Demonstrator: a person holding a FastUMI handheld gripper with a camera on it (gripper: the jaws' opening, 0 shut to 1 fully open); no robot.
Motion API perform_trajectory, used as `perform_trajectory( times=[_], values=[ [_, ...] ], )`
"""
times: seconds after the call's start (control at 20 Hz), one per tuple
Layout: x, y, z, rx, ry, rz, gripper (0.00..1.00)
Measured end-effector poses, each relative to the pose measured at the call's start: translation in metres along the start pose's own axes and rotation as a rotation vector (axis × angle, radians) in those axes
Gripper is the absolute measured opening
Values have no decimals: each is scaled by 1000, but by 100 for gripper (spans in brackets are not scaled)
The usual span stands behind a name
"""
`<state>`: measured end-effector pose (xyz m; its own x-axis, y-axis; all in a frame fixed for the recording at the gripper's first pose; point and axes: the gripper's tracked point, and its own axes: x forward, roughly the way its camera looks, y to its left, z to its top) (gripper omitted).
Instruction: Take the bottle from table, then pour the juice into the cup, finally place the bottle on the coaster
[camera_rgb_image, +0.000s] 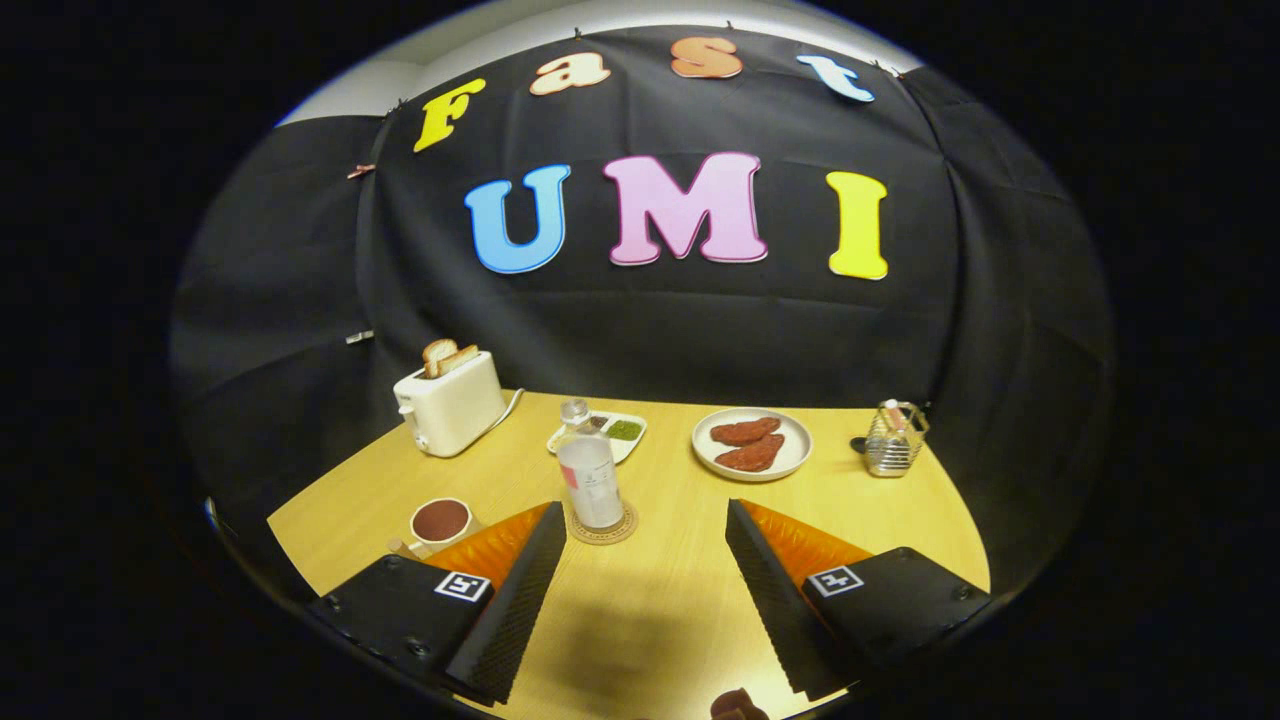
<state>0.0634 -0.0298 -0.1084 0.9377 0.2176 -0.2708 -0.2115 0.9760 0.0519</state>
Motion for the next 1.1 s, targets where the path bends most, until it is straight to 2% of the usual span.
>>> perform_trajectory(
  times=[0.3,0.45,0.65,0.8,1.1],
  values=[
    [-75,-27,54,-20,-138,-145,99],
    [-105,-23,67,-31,-221,-172,98],
    [-138,-10,69,-41,-255,-201,98],
    [-147,-2,59,-3,-218,-215,98],
    [-138,16,68,80,-195,-226,98]
  ],
)
